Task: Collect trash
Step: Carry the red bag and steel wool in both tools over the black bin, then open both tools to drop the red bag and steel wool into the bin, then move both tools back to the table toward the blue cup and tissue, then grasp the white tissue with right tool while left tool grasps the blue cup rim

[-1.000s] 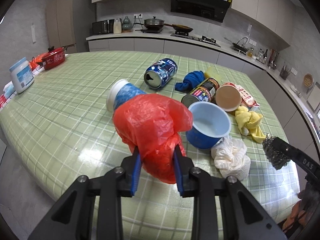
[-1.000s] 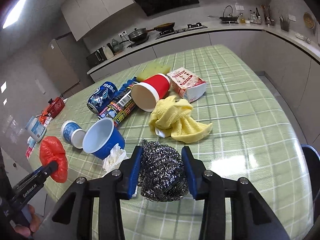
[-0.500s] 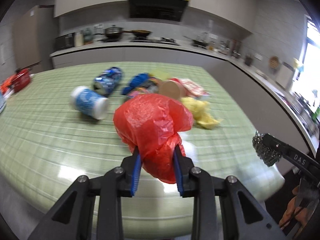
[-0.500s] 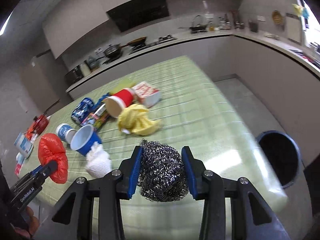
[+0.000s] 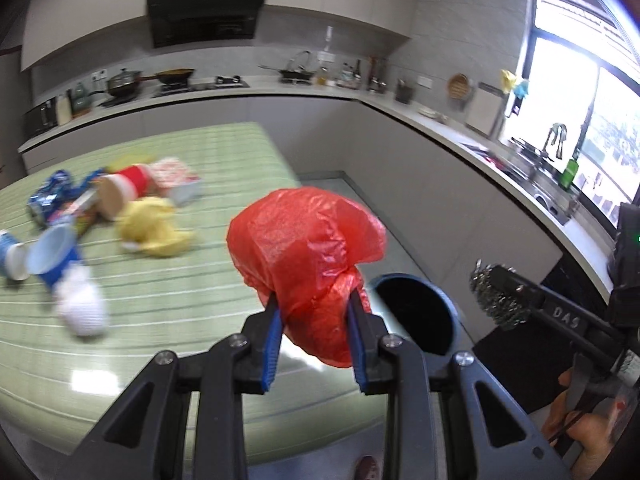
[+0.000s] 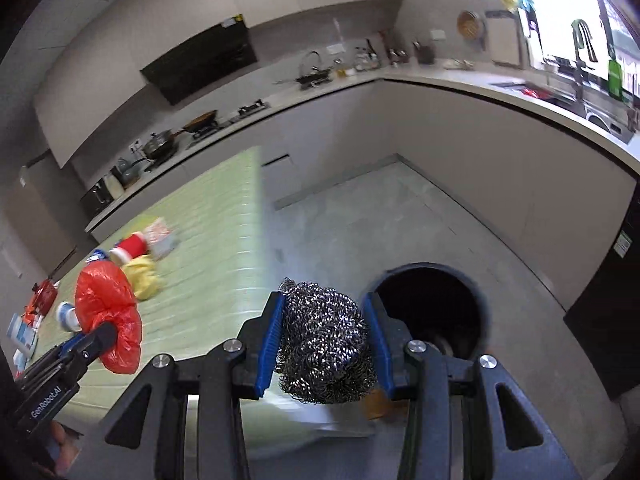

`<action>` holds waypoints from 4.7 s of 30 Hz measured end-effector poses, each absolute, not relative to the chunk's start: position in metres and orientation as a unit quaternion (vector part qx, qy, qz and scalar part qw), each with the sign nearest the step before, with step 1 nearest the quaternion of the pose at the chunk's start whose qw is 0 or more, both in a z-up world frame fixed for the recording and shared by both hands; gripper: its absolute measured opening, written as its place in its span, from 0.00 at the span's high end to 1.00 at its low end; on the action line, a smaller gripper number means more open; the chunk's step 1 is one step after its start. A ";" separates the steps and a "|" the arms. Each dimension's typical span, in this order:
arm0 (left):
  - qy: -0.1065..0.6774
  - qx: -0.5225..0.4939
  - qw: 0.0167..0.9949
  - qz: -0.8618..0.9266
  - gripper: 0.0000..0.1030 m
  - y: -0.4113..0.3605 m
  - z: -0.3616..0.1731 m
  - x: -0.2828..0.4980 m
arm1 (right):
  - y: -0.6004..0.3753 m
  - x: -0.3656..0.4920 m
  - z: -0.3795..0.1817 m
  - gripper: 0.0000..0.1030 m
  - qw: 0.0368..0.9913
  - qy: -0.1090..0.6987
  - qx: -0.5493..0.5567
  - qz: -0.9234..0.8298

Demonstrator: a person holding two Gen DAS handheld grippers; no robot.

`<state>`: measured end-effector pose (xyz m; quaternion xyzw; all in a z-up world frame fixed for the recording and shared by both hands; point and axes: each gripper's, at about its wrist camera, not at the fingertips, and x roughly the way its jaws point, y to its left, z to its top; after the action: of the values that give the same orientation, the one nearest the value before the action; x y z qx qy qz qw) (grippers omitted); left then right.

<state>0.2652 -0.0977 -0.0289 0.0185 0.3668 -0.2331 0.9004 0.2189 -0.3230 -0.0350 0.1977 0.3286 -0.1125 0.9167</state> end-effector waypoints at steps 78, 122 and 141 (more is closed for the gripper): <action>0.411 -0.048 0.910 -0.004 0.21 0.162 -0.024 0.284 | -0.083 0.313 -0.034 0.25 0.916 0.378 0.128 0.046; 0.428 -0.022 0.899 -0.096 0.20 0.198 -0.050 0.381 | 0.021 0.413 -0.098 0.48 0.887 0.444 0.083 0.101; 0.415 0.017 0.906 -0.075 0.18 0.149 -0.071 0.387 | -0.018 0.405 -0.096 0.33 0.890 0.438 0.111 0.058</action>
<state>0.3869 0.1489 -0.0712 0.0173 0.4152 -0.0750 0.9065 0.4053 -0.0183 -0.0958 0.1112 0.4381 0.0575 0.8902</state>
